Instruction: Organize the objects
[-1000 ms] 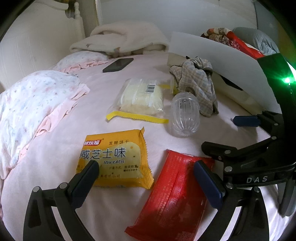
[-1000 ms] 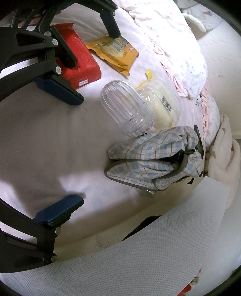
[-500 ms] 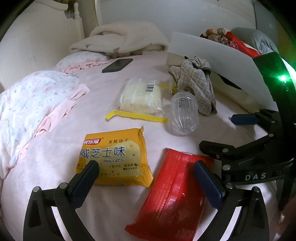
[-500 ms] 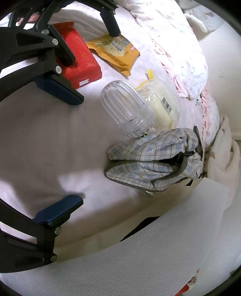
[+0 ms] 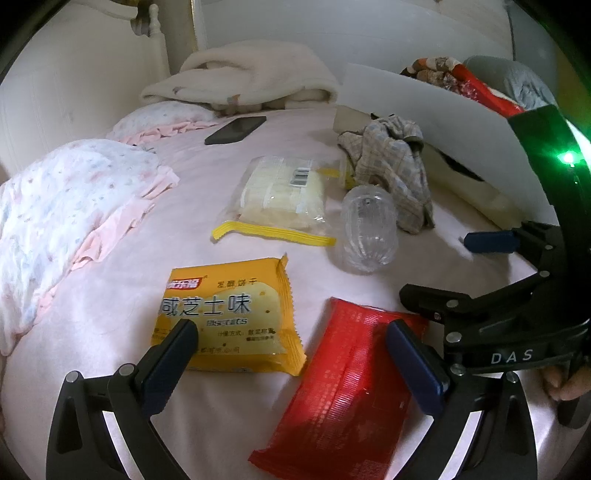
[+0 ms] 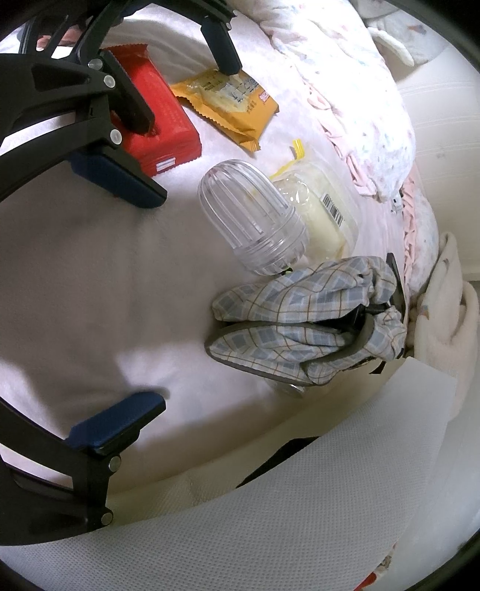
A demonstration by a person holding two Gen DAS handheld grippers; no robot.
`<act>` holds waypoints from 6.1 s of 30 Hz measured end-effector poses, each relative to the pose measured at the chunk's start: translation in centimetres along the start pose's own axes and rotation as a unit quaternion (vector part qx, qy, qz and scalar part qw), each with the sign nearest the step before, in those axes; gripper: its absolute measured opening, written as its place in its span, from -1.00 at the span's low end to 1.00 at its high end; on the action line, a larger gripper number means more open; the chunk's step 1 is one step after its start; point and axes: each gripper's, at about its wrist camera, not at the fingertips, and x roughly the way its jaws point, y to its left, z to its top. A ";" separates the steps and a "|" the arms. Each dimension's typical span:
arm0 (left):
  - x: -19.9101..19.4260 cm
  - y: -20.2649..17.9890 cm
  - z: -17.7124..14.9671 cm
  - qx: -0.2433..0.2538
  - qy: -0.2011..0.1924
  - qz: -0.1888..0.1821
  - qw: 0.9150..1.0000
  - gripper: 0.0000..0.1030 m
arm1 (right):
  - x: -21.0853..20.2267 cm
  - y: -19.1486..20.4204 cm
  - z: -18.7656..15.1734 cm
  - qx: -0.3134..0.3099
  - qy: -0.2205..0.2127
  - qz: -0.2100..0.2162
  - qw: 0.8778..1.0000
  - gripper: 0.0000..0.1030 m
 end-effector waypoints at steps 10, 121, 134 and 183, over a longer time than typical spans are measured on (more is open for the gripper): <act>-3.9 0.8 2.9 -0.003 -0.038 -0.003 0.999 0.74 | -6.1 1.3 0.4 0.072 -0.071 0.005 0.995 -0.10; -5.5 3.8 3.5 -0.042 0.061 -0.029 0.997 0.32 | -11.3 2.7 2.2 0.084 -0.157 0.102 0.979 0.18; -4.0 6.6 2.8 -0.090 0.056 -0.036 0.994 0.32 | -4.2 4.4 1.6 0.048 -0.050 0.024 0.997 0.18; -5.1 11.0 3.4 -0.168 0.055 0.032 0.984 0.25 | -0.8 7.0 -0.2 0.312 0.177 0.118 0.926 0.78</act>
